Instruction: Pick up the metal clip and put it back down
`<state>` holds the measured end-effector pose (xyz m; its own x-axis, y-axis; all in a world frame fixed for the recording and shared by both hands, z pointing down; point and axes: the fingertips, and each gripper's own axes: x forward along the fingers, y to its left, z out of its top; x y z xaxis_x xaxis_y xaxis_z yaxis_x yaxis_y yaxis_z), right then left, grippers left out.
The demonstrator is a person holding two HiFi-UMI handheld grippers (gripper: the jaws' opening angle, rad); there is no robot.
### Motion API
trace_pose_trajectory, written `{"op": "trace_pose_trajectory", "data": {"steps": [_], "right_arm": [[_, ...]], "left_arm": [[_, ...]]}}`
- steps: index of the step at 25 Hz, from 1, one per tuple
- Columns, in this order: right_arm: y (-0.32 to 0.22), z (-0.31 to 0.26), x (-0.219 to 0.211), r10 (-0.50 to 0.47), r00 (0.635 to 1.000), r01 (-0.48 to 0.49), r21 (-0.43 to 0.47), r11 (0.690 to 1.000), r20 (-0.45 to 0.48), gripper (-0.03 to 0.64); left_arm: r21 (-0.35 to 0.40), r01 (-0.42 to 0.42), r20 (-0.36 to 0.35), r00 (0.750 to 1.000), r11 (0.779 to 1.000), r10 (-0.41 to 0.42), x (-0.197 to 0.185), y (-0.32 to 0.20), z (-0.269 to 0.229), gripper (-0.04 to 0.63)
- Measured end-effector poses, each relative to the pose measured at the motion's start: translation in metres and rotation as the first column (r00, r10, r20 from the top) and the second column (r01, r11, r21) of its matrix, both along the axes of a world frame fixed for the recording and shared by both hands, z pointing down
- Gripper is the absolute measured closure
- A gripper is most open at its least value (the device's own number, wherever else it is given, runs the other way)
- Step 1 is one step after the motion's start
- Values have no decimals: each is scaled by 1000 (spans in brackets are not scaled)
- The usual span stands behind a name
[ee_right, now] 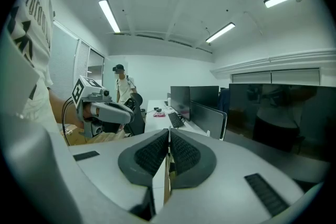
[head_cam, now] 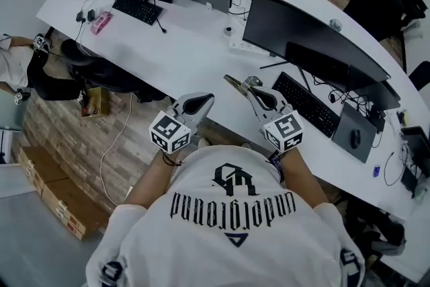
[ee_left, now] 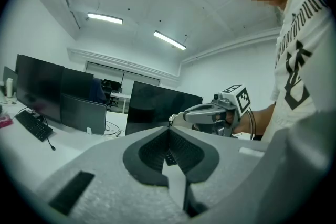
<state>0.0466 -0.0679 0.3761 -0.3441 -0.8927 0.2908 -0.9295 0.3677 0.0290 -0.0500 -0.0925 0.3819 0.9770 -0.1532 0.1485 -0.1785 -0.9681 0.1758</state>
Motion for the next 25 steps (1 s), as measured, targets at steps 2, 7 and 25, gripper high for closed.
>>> {"op": "trace_pose_trajectory", "data": {"steps": [2,7,25], "right_arm": [[-7,-1,-11,18,1000,-18,3,1000,-3,594],[-23,-1,-31,62,998,-62,2,998,-17,594],[-48,21,-37,108,994,-109,-50,993,-9,594]], "left_arm": [[0,-17,1,1000,1000,17,-11,-8,1,581],[-9,-38,-11,999,999,38,-44,-31,1,581],[-64,-89,3,996,994,90,-54,-58,18,581]]}}
